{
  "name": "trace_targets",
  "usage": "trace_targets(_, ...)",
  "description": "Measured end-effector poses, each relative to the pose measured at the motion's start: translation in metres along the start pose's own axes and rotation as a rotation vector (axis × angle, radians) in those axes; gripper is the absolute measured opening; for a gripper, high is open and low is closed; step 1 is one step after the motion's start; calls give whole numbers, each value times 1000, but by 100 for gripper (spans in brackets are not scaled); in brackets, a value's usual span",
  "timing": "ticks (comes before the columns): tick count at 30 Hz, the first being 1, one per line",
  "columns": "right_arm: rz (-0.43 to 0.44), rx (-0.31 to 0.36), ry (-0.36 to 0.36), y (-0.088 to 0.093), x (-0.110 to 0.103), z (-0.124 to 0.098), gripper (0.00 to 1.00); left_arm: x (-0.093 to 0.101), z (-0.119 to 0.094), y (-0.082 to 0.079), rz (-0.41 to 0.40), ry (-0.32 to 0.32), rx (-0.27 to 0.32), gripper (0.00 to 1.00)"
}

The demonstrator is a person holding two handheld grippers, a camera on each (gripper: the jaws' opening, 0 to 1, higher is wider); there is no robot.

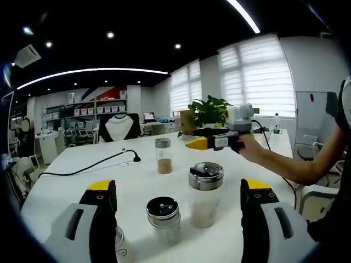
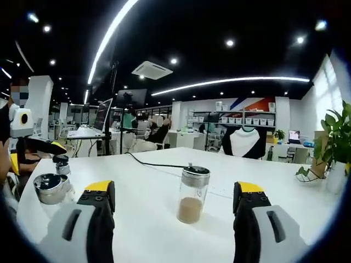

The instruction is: Rotate the seasoning bottle until the label or dispensing opening points toward the visible target arrow and the bottle remains upright within the marked orientation range

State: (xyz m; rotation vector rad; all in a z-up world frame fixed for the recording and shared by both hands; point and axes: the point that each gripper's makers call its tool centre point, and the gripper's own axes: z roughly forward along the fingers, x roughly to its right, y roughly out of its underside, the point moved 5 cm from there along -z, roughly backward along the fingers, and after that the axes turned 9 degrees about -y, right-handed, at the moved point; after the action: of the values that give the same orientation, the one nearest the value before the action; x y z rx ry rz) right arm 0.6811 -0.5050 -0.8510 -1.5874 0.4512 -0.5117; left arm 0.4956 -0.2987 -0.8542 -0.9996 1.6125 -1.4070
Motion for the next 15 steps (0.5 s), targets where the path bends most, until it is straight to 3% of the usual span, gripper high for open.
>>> trace_targets(15, 60, -18, 42, 16, 28, 43, 83, -12, 9, 7, -4, 4, -8, 98)
